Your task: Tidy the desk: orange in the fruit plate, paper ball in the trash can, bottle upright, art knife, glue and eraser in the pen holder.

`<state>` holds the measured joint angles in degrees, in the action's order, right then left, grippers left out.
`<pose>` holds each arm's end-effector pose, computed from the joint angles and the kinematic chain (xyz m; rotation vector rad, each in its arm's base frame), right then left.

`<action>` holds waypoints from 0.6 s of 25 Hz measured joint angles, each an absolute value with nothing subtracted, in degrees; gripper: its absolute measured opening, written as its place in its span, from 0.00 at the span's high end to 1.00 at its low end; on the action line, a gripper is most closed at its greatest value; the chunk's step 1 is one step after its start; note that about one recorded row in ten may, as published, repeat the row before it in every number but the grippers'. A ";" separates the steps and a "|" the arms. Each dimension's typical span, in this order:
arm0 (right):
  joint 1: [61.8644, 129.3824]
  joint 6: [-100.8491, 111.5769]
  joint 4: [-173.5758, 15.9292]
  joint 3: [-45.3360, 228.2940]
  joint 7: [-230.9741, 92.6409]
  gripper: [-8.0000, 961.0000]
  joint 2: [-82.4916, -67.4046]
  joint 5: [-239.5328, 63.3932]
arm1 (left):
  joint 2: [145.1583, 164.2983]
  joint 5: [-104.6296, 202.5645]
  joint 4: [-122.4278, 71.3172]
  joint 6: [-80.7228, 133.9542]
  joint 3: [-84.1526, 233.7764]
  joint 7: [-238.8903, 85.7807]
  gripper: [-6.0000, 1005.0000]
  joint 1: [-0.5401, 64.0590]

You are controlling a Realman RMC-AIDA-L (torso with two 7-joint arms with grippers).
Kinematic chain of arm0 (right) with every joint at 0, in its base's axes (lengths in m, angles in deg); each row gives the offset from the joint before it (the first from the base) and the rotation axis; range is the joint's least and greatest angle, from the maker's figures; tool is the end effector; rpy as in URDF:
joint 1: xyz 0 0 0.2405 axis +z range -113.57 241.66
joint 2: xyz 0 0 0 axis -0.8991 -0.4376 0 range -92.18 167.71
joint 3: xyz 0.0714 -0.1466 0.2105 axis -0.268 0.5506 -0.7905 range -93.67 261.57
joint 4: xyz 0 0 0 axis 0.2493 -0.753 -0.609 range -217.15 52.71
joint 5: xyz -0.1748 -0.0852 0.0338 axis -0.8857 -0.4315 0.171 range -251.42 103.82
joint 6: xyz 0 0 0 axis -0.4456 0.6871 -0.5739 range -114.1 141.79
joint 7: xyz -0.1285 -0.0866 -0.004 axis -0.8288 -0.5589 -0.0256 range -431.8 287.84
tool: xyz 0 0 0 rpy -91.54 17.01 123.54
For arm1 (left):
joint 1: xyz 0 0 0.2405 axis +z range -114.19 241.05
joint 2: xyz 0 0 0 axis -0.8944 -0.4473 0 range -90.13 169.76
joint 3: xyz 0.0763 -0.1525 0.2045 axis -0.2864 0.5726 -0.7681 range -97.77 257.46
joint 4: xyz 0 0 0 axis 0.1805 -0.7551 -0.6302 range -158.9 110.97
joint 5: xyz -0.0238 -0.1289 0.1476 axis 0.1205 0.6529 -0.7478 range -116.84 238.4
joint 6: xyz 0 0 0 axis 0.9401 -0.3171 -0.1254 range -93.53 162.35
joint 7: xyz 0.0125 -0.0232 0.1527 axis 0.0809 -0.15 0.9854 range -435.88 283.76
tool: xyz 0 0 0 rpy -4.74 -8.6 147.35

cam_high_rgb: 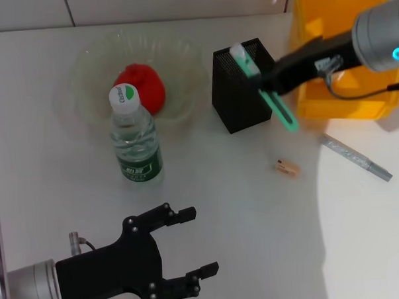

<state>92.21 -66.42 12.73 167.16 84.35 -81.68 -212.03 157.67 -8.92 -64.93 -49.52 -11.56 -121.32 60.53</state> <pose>0.1303 0.3454 -0.0008 -2.5451 0.8498 0.0075 -0.2683 0.1907 -0.0746 -2.7254 -0.1708 -0.9291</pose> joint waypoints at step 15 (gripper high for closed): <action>90.37 -35.59 -10.81 161.86 42.17 0.82 -81.60 -174.93 | 157.67 -8.91 -64.27 -49.52 -11.31 -121.32 0.19 60.12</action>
<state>90.37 -35.59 -10.81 161.86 42.17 -81.60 -174.93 157.67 -8.91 -64.27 -49.52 -11.31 -121.32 60.12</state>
